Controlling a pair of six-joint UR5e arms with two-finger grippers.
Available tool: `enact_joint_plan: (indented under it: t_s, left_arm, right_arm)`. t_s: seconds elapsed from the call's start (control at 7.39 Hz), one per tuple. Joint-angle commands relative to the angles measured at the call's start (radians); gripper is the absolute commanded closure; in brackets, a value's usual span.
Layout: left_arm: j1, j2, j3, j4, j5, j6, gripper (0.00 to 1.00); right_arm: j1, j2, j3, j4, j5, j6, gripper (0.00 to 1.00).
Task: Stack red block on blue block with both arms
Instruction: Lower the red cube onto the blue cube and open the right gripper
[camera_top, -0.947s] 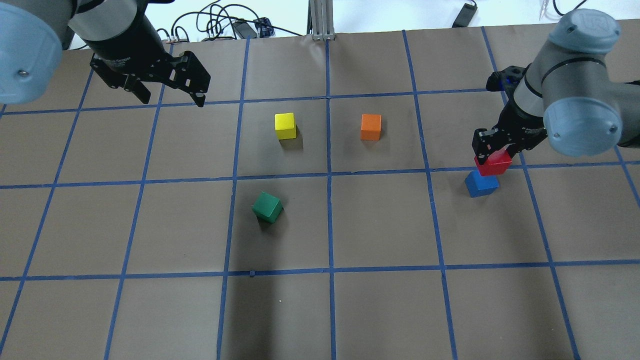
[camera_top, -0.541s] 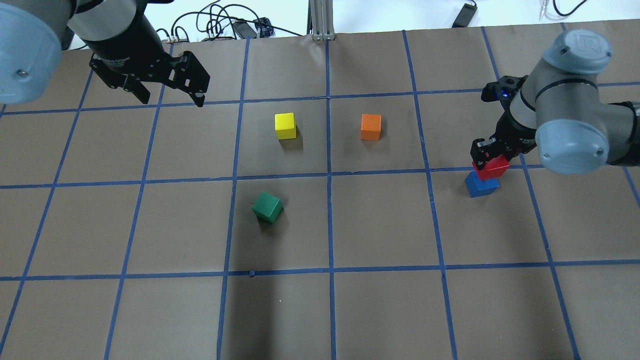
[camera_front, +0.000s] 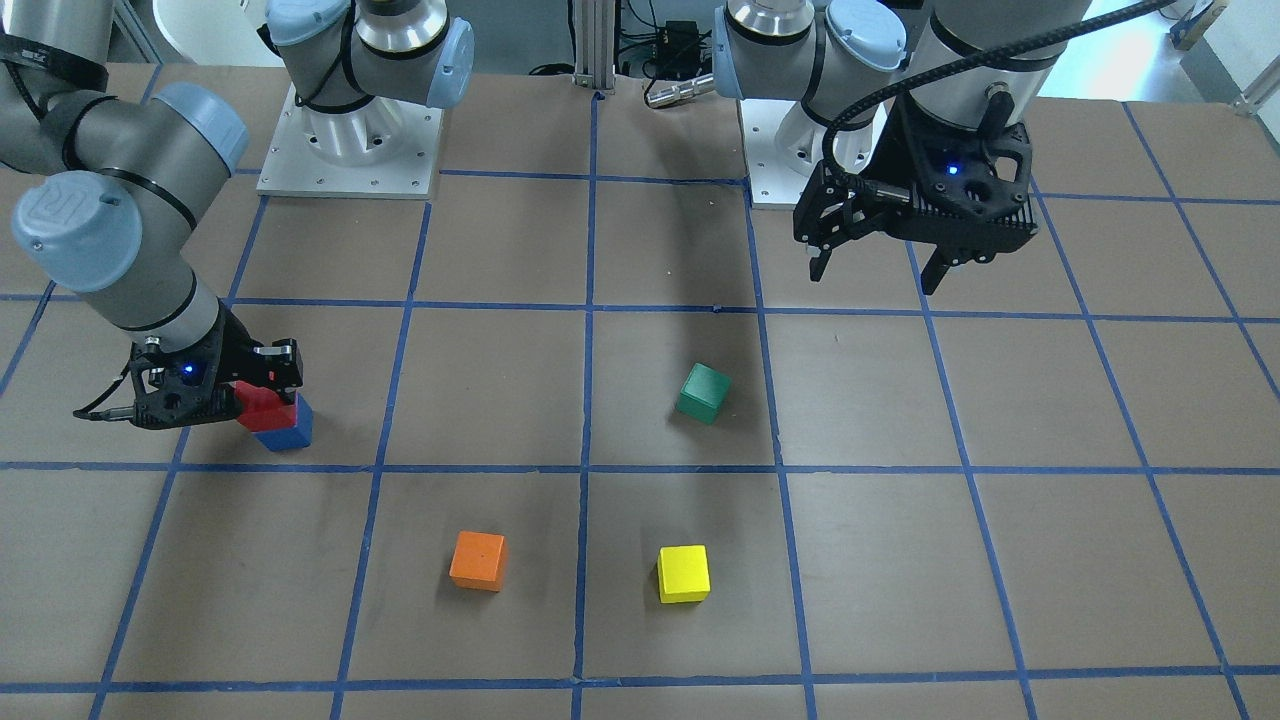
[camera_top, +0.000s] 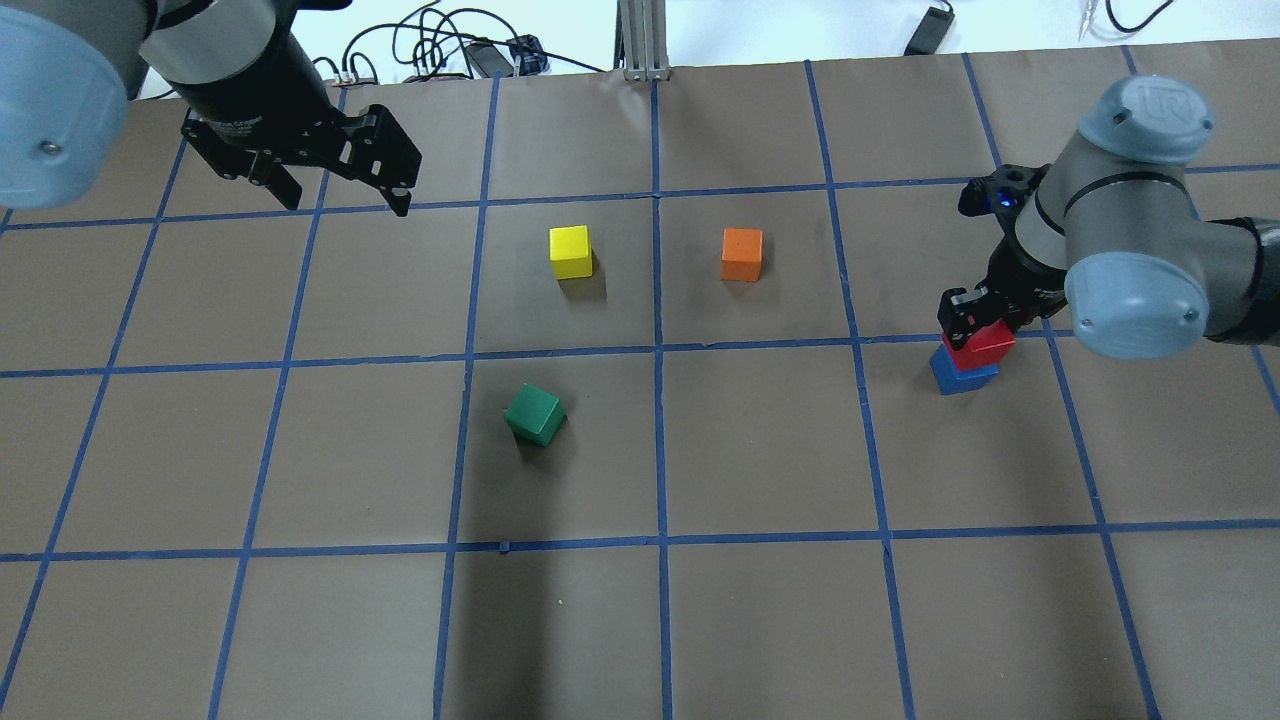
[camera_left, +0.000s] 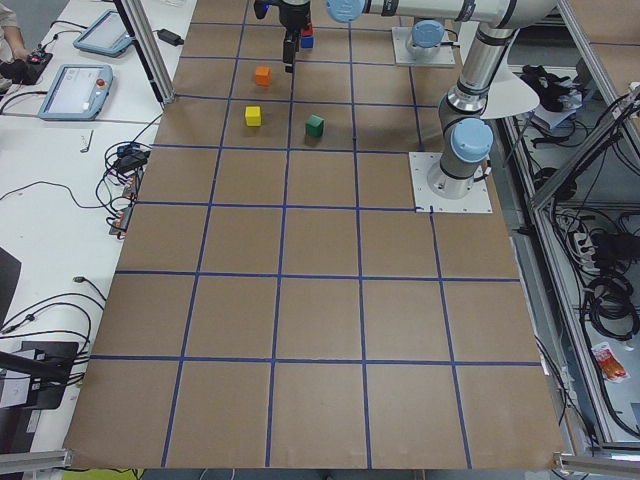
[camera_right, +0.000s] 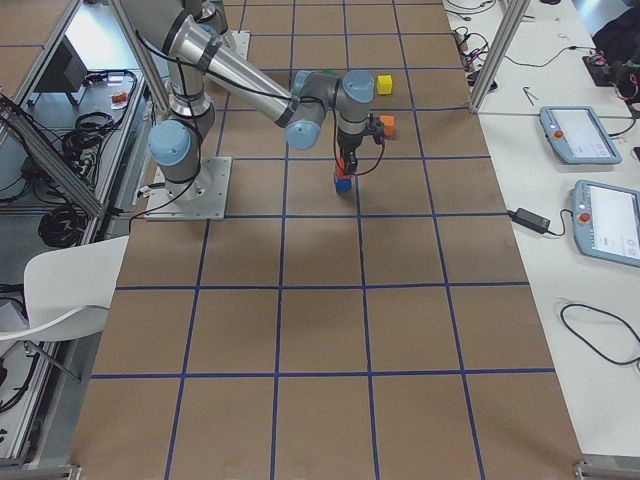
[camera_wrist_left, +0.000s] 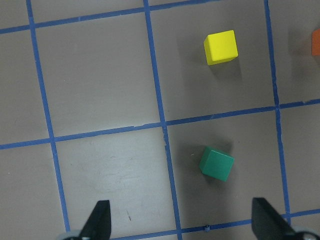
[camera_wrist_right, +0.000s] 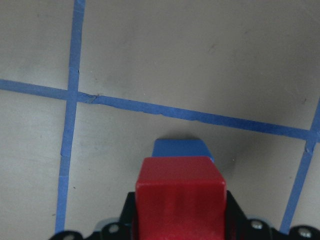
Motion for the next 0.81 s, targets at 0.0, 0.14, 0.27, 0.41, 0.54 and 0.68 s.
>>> enact_joint_plan:
  t_s: [0.0, 0.14, 0.27, 0.41, 0.54, 0.68]
  left_arm:
    - [0.001, 0.000, 0.001, 0.000, -0.001, 0.000, 0.00]
    - [0.001, 0.000, 0.001, 0.000, -0.001, 0.000, 0.00]
    - [0.000, 0.000, 0.001, 0.000, 0.000, 0.000, 0.00]
    - [0.000, 0.000, 0.001, 0.002, -0.001, 0.000, 0.00]
    - [0.000, 0.000, 0.004, 0.000, -0.001, 0.000, 0.00]
    - [0.000, -0.002, 0.001, 0.002, 0.000, 0.000, 0.00]
  right_arm:
    - [-0.018, 0.001, 0.001, 0.000, 0.000, -0.004, 1.00]
    - [-0.018, 0.001, 0.001, 0.000, 0.008, 0.000, 1.00]
    - [-0.018, 0.000, 0.001, 0.008, 0.017, 0.000, 1.00]
    - [-0.018, 0.000, 0.001, 0.011, 0.018, -0.001, 1.00]
    - [-0.018, 0.001, 0.001, 0.010, 0.017, -0.001, 1.00]
    - [-0.018, 0.001, 0.001, 0.005, 0.018, -0.010, 0.82]
